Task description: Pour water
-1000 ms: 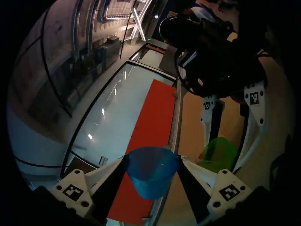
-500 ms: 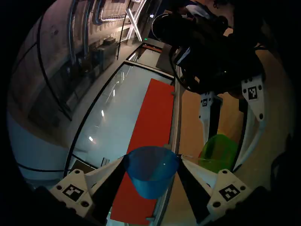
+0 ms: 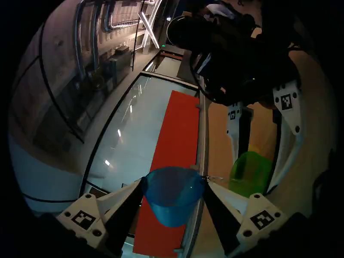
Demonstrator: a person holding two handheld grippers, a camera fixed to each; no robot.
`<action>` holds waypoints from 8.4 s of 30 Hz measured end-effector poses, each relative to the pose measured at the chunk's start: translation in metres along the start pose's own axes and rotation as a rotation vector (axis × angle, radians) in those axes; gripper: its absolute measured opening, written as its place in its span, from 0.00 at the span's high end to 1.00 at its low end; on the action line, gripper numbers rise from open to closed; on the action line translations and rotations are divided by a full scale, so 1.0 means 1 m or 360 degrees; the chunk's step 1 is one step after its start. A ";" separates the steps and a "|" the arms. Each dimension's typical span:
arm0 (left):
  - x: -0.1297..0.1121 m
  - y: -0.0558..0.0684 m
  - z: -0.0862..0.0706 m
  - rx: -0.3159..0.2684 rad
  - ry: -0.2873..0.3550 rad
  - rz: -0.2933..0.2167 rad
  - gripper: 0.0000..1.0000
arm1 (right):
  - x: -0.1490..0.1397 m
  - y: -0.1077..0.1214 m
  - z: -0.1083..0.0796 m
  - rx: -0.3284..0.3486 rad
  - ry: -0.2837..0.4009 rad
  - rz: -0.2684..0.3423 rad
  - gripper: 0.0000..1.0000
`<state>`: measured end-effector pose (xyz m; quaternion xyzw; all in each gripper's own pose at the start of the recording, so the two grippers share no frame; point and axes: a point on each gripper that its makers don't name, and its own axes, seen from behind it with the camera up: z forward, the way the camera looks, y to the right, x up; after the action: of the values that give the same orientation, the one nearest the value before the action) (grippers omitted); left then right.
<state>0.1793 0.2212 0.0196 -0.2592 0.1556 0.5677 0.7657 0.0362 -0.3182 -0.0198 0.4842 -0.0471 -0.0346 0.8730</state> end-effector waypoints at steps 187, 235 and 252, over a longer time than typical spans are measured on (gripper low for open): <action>-0.203 0.253 0.003 -0.0509 -0.0780 -0.1931 0.11 | 0.013 0.016 -0.030 -0.0141 0.0032 -0.0042 0.11; -0.212 0.271 -0.028 -0.0539 -0.0869 -0.2029 0.04 | 0.009 0.013 -0.027 -0.0136 0.0009 -0.0045 0.11; -0.234 0.258 -0.090 -0.0242 -0.1001 -0.2074 0.04 | -0.006 0.017 -0.041 -0.0155 -0.0025 -0.0038 0.11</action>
<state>-0.1329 0.0422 0.0137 -0.1764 -0.2978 0.0532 0.9367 0.0356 -0.2747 -0.0273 0.4413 -0.0465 -0.0511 0.8947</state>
